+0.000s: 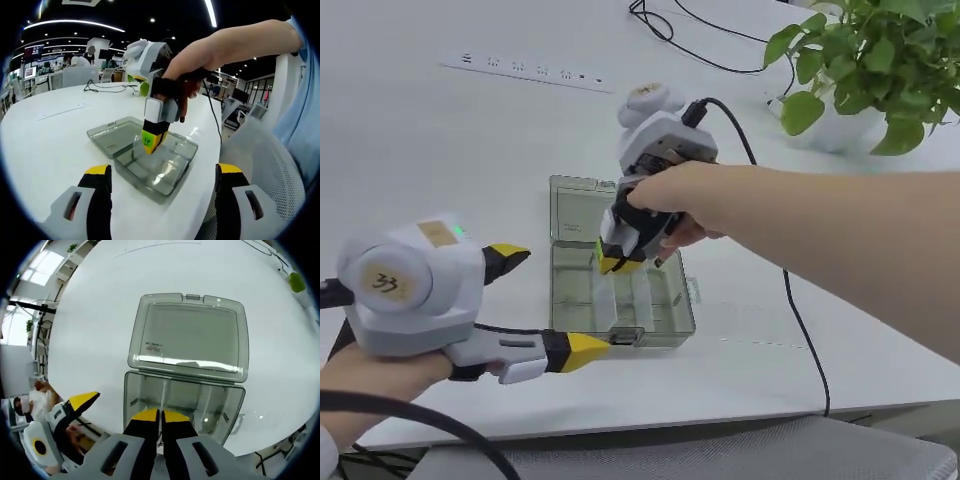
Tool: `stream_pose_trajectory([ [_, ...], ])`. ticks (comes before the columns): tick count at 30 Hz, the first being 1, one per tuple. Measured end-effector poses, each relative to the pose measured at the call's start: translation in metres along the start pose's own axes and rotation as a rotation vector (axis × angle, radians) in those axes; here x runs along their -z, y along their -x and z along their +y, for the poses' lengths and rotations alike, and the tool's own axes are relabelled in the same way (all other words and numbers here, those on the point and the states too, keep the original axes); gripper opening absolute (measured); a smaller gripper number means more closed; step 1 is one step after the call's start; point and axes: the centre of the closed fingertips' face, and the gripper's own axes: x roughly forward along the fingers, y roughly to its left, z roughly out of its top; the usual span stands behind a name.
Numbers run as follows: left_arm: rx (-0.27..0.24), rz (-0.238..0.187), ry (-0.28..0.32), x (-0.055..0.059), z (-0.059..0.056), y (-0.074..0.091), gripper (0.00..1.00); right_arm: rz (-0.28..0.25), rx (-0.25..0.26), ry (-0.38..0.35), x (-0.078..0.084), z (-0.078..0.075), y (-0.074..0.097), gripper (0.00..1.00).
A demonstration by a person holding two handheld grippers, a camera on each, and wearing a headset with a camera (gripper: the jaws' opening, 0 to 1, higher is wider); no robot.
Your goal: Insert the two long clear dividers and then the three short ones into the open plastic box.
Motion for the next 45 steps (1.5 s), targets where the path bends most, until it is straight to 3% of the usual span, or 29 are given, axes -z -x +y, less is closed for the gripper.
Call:
stream_pose_trajectory([
  [5,-0.001,0.003,0.004,0.001,0.0,0.002,0.86,-0.008,0.031,0.049,-0.005,-0.003,-0.009,0.03],
  [12,-0.014,0.001,0.011,0.002,0.005,0.004,0.86,-0.014,0.058,0.088,-0.001,-0.003,-0.016,0.03],
  [27,-0.015,0.011,0.006,0.002,0.004,0.004,0.85,-0.018,0.014,0.128,0.0,0.0,-0.014,0.06],
  [32,-0.018,0.014,0.006,0.003,0.004,0.005,0.85,-0.031,-0.031,0.118,0.0,0.003,-0.014,0.18],
  [40,-0.02,0.021,0.004,0.004,0.003,0.006,0.85,-0.096,-0.048,0.166,-0.009,0.008,-0.011,0.4],
  [45,-0.021,0.023,-0.002,0.003,0.002,0.006,0.85,-0.108,-0.077,0.165,-0.009,0.013,-0.008,0.45],
])
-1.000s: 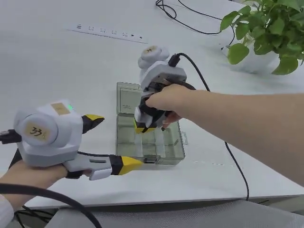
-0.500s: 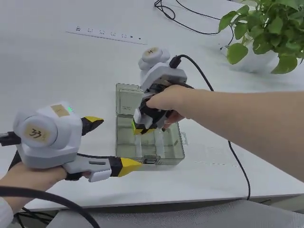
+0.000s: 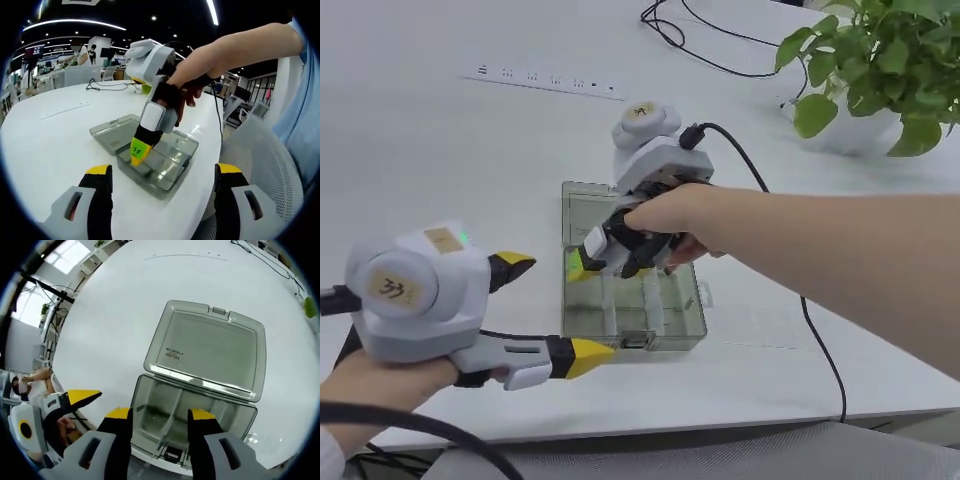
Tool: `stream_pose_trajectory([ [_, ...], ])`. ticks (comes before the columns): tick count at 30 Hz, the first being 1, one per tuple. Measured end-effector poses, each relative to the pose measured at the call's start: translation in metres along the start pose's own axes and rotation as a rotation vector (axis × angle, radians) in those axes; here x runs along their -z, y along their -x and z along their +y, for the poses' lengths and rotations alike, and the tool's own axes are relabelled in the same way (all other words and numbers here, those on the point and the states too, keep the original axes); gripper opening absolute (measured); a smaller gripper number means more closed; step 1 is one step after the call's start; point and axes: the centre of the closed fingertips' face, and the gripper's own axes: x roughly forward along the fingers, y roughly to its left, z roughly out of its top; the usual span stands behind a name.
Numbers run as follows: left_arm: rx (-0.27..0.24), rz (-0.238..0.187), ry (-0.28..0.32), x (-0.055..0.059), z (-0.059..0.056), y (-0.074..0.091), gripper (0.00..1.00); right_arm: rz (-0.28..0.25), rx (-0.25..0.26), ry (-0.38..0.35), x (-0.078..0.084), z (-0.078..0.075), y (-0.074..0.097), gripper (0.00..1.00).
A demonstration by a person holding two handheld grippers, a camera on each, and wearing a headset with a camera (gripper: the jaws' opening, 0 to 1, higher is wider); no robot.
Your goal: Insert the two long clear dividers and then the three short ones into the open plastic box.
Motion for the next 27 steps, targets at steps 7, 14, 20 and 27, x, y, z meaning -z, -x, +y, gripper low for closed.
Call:
stream_pose_trajectory([
  [7,-0.006,0.003,-0.006,-0.004,-0.002,0.002,0.85,-0.033,-0.055,-0.01,-0.009,0.007,0.009,0.46],
  [14,-0.015,0.009,-0.018,-0.007,0.0,0.004,0.85,-0.146,-0.177,0.009,-0.03,0.021,0.028,0.53],
  [20,-0.018,0.011,-0.028,-0.009,0.0,0.003,0.85,-0.261,-0.235,0.035,-0.045,0.024,0.05,0.67],
  [27,-0.019,0.021,-0.028,-0.008,-0.002,0.003,0.85,-0.421,-0.207,0.177,-0.059,0.011,0.059,0.93],
])
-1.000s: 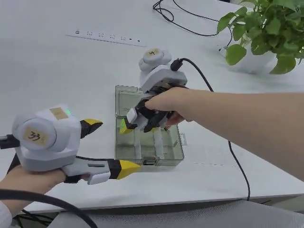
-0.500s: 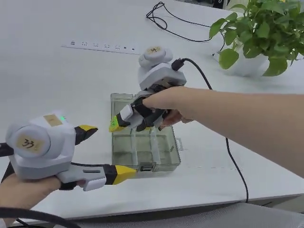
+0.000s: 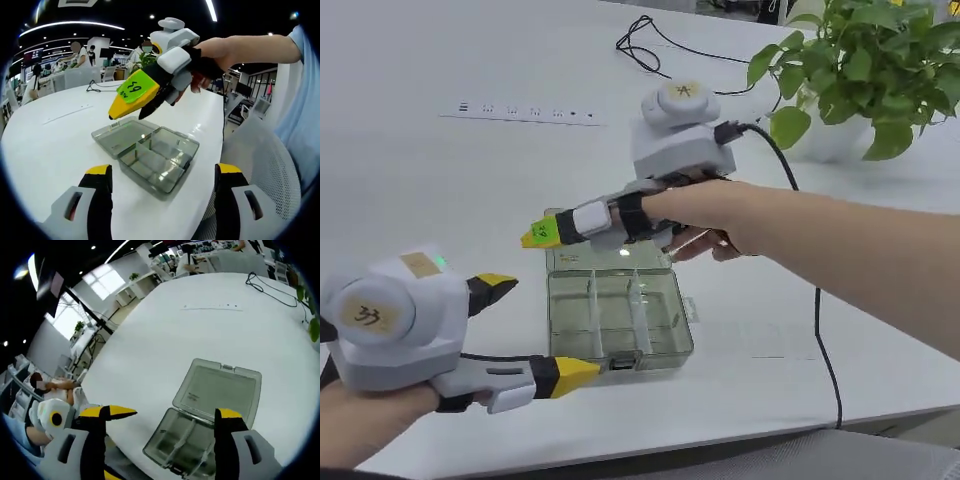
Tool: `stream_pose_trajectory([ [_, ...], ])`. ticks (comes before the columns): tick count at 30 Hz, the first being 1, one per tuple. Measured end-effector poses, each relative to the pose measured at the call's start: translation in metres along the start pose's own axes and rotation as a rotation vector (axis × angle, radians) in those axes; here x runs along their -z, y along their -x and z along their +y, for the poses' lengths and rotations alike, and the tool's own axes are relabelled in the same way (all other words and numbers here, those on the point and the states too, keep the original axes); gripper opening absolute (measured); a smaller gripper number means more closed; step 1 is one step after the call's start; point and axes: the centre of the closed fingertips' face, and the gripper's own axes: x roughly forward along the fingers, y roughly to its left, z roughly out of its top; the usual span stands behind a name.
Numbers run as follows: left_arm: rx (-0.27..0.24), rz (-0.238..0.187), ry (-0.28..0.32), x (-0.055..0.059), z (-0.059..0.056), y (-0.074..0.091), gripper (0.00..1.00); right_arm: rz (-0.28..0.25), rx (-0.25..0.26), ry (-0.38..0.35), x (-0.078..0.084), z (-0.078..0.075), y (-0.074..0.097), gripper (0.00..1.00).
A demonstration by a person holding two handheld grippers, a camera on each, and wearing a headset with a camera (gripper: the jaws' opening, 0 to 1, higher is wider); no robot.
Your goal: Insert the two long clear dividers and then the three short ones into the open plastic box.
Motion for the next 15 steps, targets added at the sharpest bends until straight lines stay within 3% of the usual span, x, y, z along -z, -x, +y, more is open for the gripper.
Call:
stream_pose_trajectory([
  [2,0.0,0.003,-0.002,0.0,-0.001,0.0,0.85,-0.024,0.006,0.064,0.003,-0.001,0.002,1.0],
  [4,-0.001,0.007,-0.002,0.0,-0.001,0.0,0.85,-0.02,0.014,0.096,0.009,0.0,0.004,1.0],
  [5,-0.001,0.007,-0.002,0.0,-0.002,0.0,0.85,-0.028,0.004,0.114,0.005,-0.005,0.004,1.0],
  [8,-0.004,0.009,-0.002,0.0,-0.001,0.001,0.85,-0.048,0.008,0.122,0.007,-0.003,0.006,1.0],
  [11,-0.008,0.008,0.002,-0.001,-0.001,0.001,0.85,-0.021,-0.008,0.11,0.016,0.004,0.008,1.0],
  [14,-0.015,0.001,0.014,-0.002,0.0,0.002,0.85,-0.046,-0.02,0.181,0.017,0.01,0.012,1.0],
  [15,-0.017,0.002,0.015,-0.002,0.0,0.002,0.85,-0.033,-0.014,0.174,0.02,0.009,0.014,1.0],
])
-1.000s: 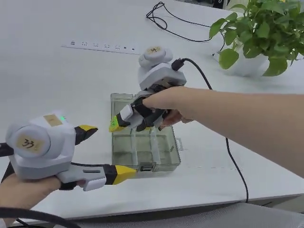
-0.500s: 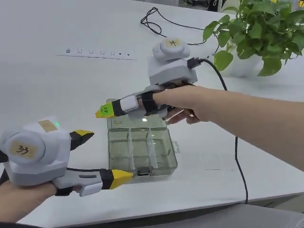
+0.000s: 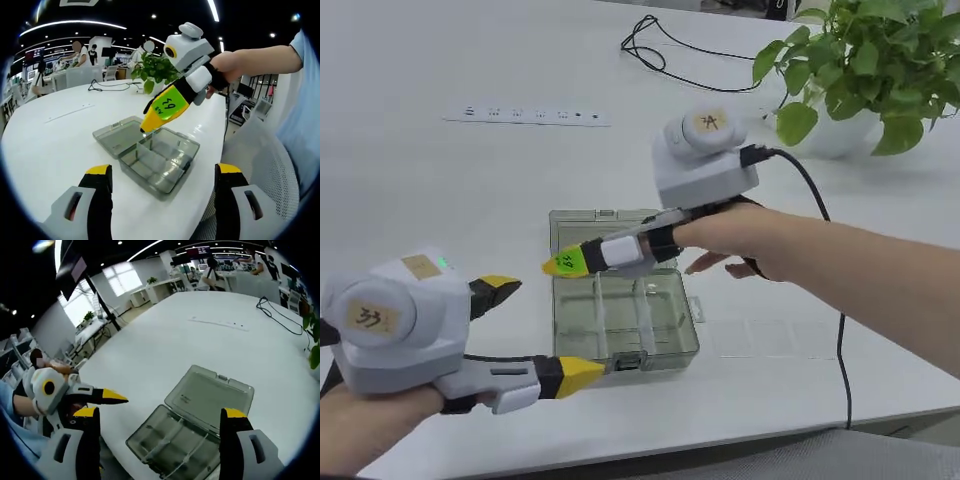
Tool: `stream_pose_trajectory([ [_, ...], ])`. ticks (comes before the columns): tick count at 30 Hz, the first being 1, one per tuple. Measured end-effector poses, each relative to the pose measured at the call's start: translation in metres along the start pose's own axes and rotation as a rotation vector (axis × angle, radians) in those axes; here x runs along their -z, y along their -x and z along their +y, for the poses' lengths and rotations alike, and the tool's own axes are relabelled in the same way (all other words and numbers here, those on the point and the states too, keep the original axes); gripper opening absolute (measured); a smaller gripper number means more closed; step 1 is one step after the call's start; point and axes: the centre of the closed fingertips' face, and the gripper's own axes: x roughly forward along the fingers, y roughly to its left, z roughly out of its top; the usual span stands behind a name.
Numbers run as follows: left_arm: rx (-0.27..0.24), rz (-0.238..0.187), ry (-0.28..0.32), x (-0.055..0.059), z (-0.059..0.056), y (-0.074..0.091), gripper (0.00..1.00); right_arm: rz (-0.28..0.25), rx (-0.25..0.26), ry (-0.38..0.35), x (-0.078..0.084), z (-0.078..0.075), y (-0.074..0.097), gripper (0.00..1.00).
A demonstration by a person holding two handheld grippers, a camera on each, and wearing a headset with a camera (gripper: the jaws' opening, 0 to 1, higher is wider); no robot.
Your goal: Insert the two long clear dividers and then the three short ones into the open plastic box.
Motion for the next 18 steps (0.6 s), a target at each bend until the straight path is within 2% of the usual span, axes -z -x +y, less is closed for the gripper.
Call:
stream_pose_trajectory([
  [2,-0.004,0.001,-0.002,-0.001,0.0,0.0,0.85,-0.017,-0.014,0.05,0.001,0.001,0.004,1.0],
  [8,-0.017,-0.002,0.0,-0.002,0.0,0.002,0.85,-0.002,-0.012,0.092,0.019,-0.011,0.021,1.0],
  [9,-0.02,0.0,-0.001,-0.002,0.0,0.001,0.85,-0.027,-0.022,0.123,0.021,-0.013,0.027,1.0],
  [10,-0.021,-0.002,0.0,-0.003,0.0,0.001,0.85,-0.036,-0.017,0.125,0.022,-0.014,0.032,1.0],
  [11,-0.022,-0.004,0.002,-0.003,0.0,0.001,0.85,-0.079,-0.025,0.149,0.018,-0.014,0.035,1.0],
  [13,-0.027,-0.009,0.009,-0.004,0.0,0.001,0.85,-0.083,-0.023,0.155,0.024,-0.024,0.044,1.0],
  [15,-0.032,-0.008,0.007,-0.004,0.001,0.0,0.85,-0.125,-0.029,0.18,0.024,-0.028,0.052,1.0],
  [18,-0.037,-0.008,0.009,-0.005,0.002,-0.001,0.85,-0.154,-0.026,0.206,0.029,-0.036,0.063,1.0],
])
